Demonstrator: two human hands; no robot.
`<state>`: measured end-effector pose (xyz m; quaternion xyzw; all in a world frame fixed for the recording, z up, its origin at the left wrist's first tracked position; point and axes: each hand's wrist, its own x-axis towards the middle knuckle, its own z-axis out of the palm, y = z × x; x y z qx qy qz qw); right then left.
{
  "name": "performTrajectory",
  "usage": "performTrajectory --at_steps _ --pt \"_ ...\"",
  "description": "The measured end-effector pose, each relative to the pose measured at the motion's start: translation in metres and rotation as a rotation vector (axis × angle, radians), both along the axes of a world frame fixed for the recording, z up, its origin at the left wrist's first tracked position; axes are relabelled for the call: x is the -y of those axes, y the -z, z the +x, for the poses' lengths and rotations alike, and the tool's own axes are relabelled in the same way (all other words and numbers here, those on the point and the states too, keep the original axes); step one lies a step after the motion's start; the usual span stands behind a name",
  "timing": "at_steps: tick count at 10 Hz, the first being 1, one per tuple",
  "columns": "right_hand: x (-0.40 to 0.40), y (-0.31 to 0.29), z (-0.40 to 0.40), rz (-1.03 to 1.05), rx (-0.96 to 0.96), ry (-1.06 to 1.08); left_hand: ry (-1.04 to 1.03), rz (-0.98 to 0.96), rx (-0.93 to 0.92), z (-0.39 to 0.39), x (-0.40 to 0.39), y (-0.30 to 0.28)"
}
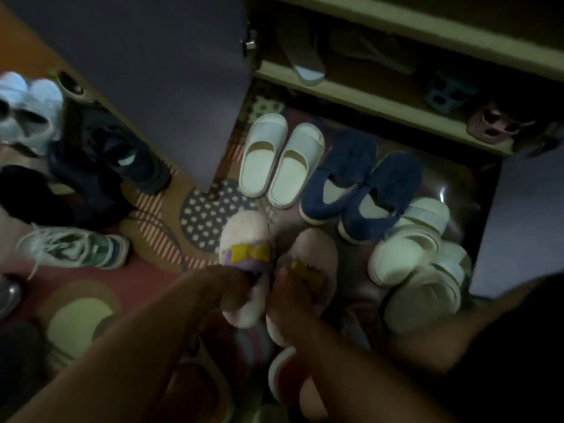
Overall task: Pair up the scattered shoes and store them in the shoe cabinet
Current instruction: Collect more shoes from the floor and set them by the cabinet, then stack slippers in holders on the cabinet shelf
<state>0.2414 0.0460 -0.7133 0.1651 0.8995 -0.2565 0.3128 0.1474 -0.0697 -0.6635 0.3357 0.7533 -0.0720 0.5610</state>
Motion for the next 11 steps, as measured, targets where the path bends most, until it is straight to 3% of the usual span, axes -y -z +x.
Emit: performTrajectory --at_steps 1,2,3,5,7,9,10,11 --pt "-0.032 -0.065 -0.016 -0.057 0.115 -0.121 -0.129 -0.128 -0.067 0.016 -0.019 -0.060" --pt "-0.077 -0.125 -0.059 -0.155 0.030 -0.032 -0.104 0.042 -0.329 -0.003 -0.044 -0.118" --pt "-0.127 -0.216 -0.103 -0.109 -0.202 0.123 -0.215 0.204 -0.615 -0.042 -0.068 -0.194" --pt "-0.206 -0.350 -0.145 -0.129 -0.766 0.451 -0.371 0.551 -0.935 -0.114 -0.121 -0.305" --pt "-0.246 -0.382 -0.191 0.093 -1.024 0.377 -0.512 0.774 -1.198 -0.199 -0.156 -0.347" --pt "-0.267 -0.447 -0.266 0.432 -1.346 0.289 -0.690 0.961 -1.214 -0.271 -0.191 -0.414" --pt "-0.281 -0.475 -0.301 0.613 -1.476 0.205 -0.689 1.046 -1.346 -0.301 -0.203 -0.446" --pt "-0.296 -0.485 -0.326 0.588 -1.432 0.280 -0.773 1.054 -1.367 -0.325 -0.216 -0.469"
